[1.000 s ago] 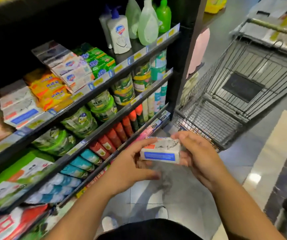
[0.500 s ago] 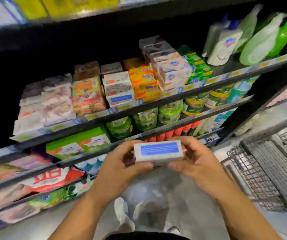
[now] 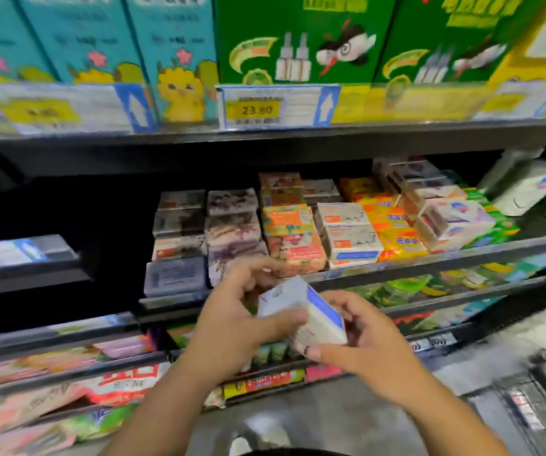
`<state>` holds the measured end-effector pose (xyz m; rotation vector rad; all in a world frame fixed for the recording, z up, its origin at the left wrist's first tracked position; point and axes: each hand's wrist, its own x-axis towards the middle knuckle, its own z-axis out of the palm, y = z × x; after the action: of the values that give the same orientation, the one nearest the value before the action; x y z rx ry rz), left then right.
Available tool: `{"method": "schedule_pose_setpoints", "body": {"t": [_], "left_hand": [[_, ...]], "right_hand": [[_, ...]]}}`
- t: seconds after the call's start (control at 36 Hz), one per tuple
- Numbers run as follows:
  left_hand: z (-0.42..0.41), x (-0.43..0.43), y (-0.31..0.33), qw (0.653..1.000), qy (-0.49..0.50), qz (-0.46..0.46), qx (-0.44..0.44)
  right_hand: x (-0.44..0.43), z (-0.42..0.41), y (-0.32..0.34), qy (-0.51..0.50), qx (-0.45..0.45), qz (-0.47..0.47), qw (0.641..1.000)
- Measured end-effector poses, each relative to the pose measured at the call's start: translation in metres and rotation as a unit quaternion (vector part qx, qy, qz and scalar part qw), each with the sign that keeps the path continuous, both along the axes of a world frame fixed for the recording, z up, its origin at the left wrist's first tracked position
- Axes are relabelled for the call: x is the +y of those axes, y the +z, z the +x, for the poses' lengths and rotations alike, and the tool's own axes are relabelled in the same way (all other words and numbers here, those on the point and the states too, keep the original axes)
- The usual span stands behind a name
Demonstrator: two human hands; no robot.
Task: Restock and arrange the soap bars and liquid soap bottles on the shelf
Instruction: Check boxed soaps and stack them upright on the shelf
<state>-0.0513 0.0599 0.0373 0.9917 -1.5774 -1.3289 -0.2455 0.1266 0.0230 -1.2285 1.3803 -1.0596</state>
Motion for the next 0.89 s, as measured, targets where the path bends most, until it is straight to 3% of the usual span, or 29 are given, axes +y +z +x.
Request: {"method": "schedule_pose_setpoints", "body": {"t": [0.19,0.36,0.5,0.58,0.69,0.78,0.89], "left_hand": [[0.048,-0.009,-0.006,0.997,0.02,0.061,0.035],[0.065,-0.014,-0.007,0.996,-0.041,0.034,-0.069],[0.071,-0.015,-0.003,0.992,0.095,-0.027,-0.076],[0.084,-0.025,-0.002,0.97,0.137,-0.152,-0.129],[0.096,-0.039,-0.003,0.908,0.175,-0.306,-0.227],[0.096,-0.048,-0.002,0.859,0.178,-0.41,-0.251],[0.094,-0.059,-0.005,0.834,0.183,-0.459,-0.244]], "right_hand": [[-0.037,0.025,0.033,-0.003,-0.034,-0.071,0.997],[-0.063,0.056,0.048,0.055,0.017,-0.098,0.993],[-0.082,0.062,0.051,0.112,0.013,-0.064,0.992],[-0.095,0.058,0.054,0.163,0.014,-0.028,0.986],[-0.112,0.064,0.056,0.186,0.0,0.012,0.982],[-0.129,0.068,0.059,0.194,0.039,-0.019,0.98],[-0.146,0.065,0.06,0.217,0.076,-0.036,0.973]]}}
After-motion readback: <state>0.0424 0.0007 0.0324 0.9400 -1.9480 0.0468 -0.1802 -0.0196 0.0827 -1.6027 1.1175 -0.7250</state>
